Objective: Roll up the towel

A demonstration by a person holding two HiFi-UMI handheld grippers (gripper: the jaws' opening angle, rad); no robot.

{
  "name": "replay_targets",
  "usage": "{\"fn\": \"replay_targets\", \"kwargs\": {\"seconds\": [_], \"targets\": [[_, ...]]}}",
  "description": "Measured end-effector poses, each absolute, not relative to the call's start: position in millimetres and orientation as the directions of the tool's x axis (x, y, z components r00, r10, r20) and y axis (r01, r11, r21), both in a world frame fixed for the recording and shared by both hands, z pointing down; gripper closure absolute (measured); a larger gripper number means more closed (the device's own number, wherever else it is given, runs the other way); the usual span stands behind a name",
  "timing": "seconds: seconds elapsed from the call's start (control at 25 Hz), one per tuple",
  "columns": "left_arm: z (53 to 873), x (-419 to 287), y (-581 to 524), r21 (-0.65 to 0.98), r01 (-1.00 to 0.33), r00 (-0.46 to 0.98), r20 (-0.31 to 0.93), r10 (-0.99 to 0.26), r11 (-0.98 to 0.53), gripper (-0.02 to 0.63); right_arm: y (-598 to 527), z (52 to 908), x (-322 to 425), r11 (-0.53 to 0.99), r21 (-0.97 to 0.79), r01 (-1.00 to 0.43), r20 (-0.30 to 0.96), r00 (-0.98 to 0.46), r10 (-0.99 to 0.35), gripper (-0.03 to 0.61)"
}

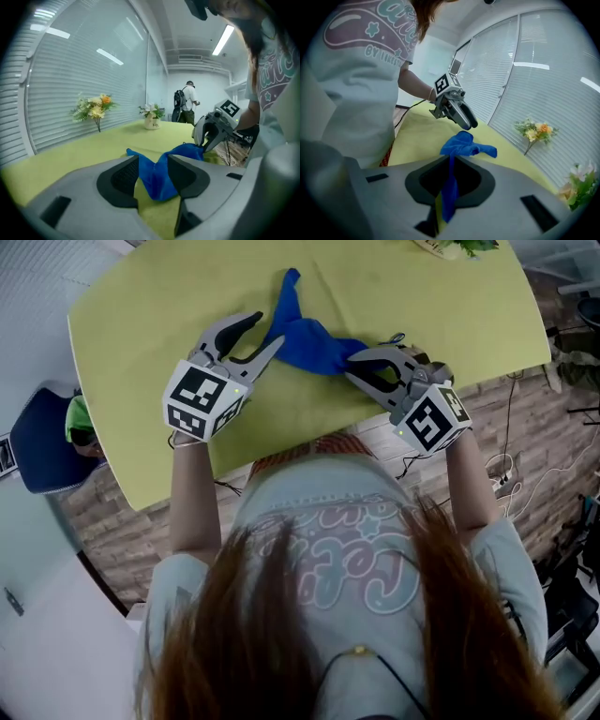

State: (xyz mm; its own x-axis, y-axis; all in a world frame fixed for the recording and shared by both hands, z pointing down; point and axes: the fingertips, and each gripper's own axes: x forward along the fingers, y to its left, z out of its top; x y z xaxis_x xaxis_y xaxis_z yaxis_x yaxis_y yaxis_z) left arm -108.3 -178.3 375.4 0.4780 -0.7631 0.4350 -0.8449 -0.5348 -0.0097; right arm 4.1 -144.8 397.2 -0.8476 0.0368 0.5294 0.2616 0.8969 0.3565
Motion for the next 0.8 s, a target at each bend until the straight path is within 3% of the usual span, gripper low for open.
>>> {"fn": "replay_targets", "kwargs": {"seconds": [0.24,0.36,0.56,0.72,0.8], "targets": [[416,-96,-186,0.106,-0.809,0.527,0.566,-0.634,-0.578,0.453,-144,399,5,0.902,0.351,0.250,0.535,-0.844,0.026,0.543],[414,-95,-183,0.069,-0.808,0.513,0.571,-0.641,-0.585,0.505,-145,398,5,0.902,0.354,0.246,0.535,-0.845,0.021,0.543],[398,-90,-177,0.057,-0.782,0.558,0.507,-0.657,-0.621,0.570,-147,384,5,0.929,0.311,0.201,0.485,-0.874,0.026,0.541],[357,-86,-174,0.088,-0.754,0.627,0.390,-0.674,-0.651,0.586,-155,364,5,0.931,0.315,0.185,0.457,-0.889,0.022,0.521],[330,-81,-174,0.065,-0.742,0.645,0.341,-0.684,-0.667,0.586,-160,342,6,0.944,0.290,0.157,0.386,-0.922,0.034,0.499]]}}
